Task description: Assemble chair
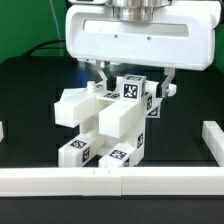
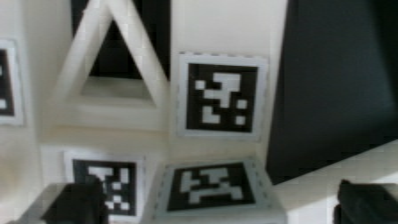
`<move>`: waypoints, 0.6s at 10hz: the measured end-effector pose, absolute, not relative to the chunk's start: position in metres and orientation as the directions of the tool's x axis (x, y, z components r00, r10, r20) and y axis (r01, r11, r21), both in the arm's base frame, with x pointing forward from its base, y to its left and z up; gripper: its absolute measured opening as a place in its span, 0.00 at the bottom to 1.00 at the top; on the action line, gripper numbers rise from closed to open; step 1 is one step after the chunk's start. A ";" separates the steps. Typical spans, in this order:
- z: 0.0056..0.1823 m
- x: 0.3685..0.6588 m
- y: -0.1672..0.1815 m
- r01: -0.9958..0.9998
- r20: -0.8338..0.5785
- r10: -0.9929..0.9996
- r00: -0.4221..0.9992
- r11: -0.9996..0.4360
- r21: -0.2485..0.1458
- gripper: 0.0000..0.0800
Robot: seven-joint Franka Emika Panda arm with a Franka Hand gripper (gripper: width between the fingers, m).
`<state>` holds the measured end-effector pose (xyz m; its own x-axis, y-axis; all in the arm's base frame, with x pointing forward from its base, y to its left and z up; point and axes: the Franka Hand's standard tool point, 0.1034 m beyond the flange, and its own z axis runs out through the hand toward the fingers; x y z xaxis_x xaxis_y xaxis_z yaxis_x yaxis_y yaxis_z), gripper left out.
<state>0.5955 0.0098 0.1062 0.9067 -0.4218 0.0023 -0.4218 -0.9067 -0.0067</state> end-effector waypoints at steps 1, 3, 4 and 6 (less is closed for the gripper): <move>0.106 0.595 0.010 -0.426 0.002 -0.426 0.905 -0.905 -0.007 0.67; 0.106 0.595 0.010 -0.426 0.002 -0.426 0.905 -0.905 -0.007 0.50; 0.106 0.595 0.010 -0.426 0.002 -0.426 0.905 -0.905 -0.007 0.33; 0.106 0.595 0.010 -0.443 0.002 -0.443 0.897 -0.896 -0.007 0.34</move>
Offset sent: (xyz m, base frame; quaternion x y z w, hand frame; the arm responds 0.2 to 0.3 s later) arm 0.0000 0.0000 0.0000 0.0000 0.0000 0.0000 1.0000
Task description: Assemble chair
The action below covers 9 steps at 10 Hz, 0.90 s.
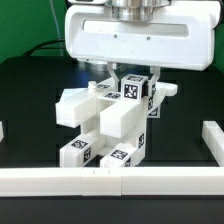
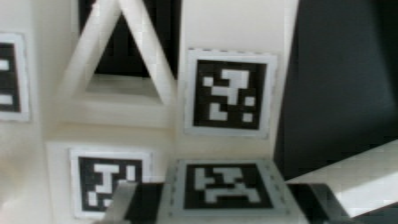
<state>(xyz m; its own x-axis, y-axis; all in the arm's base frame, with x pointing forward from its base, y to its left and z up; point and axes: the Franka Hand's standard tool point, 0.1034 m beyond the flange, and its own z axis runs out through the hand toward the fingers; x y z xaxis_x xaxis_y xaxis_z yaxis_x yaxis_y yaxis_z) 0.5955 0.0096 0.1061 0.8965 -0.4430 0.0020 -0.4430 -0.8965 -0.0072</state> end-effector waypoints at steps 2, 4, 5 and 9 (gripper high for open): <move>0.106 0.596 0.009 -0.515 -0.003 -0.515 0.857 -0.857 -0.020 0.34; 0.106 0.596 0.009 -0.677 -0.011 -0.677 0.736 -0.735 -0.026 0.34; 0.106 0.596 0.009 -0.725 -0.017 -0.725 0.688 -0.688 -0.031 0.34; 0.106 0.597 0.010 -0.938 -0.054 -0.937 0.345 -0.343 -0.048 0.34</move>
Offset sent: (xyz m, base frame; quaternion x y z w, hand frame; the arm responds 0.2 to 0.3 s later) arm -0.0011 -0.0014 -0.0013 0.0117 -0.0106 0.2536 0.9672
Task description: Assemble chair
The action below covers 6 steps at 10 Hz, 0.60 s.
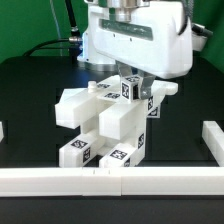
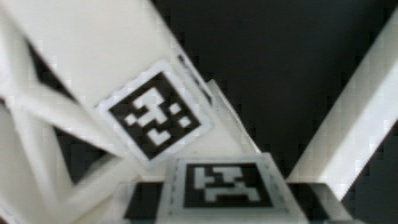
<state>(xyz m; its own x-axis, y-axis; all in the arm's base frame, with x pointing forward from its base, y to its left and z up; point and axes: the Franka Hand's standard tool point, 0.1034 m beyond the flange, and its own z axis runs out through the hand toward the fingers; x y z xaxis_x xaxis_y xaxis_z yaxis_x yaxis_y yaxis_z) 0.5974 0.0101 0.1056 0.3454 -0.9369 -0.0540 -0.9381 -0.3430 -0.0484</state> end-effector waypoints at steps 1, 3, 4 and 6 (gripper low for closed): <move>0.106 0.598 0.011 -0.961 -0.060 -0.959 0.276 -0.273 -0.048 0.34; 0.106 0.598 0.011 -0.981 -0.064 -0.980 0.190 -0.187 -0.043 0.34; 0.106 0.598 0.012 -0.994 -0.071 -0.992 0.108 -0.105 -0.039 0.34; 0.106 0.598 0.012 -0.999 -0.075 -0.997 0.022 -0.019 -0.033 0.34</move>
Offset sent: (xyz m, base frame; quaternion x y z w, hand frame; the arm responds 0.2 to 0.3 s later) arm 0.0000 0.0000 0.0000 0.0000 0.0000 0.1938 0.9810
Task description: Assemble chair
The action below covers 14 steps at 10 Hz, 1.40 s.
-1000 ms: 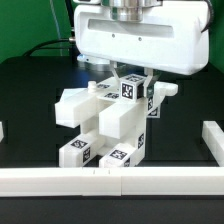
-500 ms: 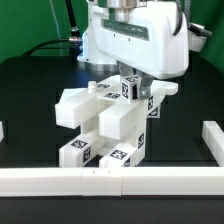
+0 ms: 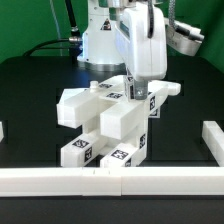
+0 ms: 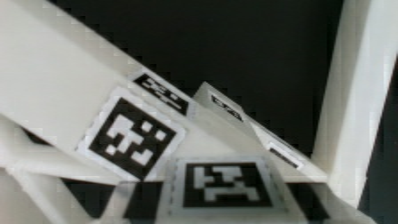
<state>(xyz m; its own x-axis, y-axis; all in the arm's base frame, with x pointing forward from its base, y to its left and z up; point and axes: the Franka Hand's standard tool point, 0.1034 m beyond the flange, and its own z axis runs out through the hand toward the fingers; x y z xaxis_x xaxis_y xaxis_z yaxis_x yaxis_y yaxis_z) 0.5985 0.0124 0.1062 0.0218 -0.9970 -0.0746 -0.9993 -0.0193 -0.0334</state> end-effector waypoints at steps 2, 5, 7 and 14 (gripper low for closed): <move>0.106 0.599 0.013 -0.979 -0.104 -0.975 -0.196 0.201 -0.040 0.34; 0.107 0.601 0.013 -0.901 -0.141 -0.894 -0.426 0.434 -0.026 0.34; 0.106 0.603 0.016 -0.860 -0.149 -0.853 -0.500 0.510 -0.030 0.34; 0.107 0.603 0.017 -0.979 -0.134 -0.974 -0.184 0.194 -0.066 0.80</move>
Offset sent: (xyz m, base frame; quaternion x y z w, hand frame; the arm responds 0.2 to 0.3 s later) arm -0.0097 -0.0024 -0.0071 0.0075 -0.0203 0.2089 0.9777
